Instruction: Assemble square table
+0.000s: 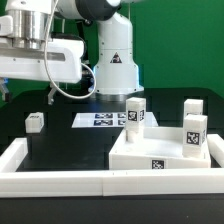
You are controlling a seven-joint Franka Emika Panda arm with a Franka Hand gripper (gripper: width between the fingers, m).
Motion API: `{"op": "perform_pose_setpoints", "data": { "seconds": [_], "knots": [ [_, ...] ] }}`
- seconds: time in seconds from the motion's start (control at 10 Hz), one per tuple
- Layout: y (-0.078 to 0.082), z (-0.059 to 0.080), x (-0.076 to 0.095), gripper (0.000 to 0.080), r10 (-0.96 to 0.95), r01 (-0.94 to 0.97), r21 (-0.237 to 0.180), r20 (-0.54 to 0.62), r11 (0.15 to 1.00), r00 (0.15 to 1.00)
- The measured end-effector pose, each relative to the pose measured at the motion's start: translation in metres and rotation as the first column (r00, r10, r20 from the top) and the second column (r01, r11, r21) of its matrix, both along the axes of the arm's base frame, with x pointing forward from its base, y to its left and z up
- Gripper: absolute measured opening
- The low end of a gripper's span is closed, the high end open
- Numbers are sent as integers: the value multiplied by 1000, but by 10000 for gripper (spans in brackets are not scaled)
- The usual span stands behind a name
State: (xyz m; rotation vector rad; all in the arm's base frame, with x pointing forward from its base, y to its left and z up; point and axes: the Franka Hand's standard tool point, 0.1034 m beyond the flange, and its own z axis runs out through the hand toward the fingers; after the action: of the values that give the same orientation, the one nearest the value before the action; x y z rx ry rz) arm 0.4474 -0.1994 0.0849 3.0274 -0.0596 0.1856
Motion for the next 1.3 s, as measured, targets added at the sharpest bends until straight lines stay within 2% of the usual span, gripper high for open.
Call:
{"op": "perform_pose_setpoints", "data": {
  "seconds": [0.2,0.6,0.7,0.8,1.0,1.3],
  "knots": [
    [-2,-7,-15,649,0,0,-10,-11,1000,1000],
    [5,-11,-13,649,-11,12,23,-48,1000,999],
    [11,-16,-16,649,-9,19,74,-141,997,990],
    [5,-19,-16,649,2,10,71,-166,997,986],
    [2,-32,-31,649,7,9,64,-246,998,969],
    [2,-39,-47,649,-40,91,97,-433,991,900]
  ]
}}
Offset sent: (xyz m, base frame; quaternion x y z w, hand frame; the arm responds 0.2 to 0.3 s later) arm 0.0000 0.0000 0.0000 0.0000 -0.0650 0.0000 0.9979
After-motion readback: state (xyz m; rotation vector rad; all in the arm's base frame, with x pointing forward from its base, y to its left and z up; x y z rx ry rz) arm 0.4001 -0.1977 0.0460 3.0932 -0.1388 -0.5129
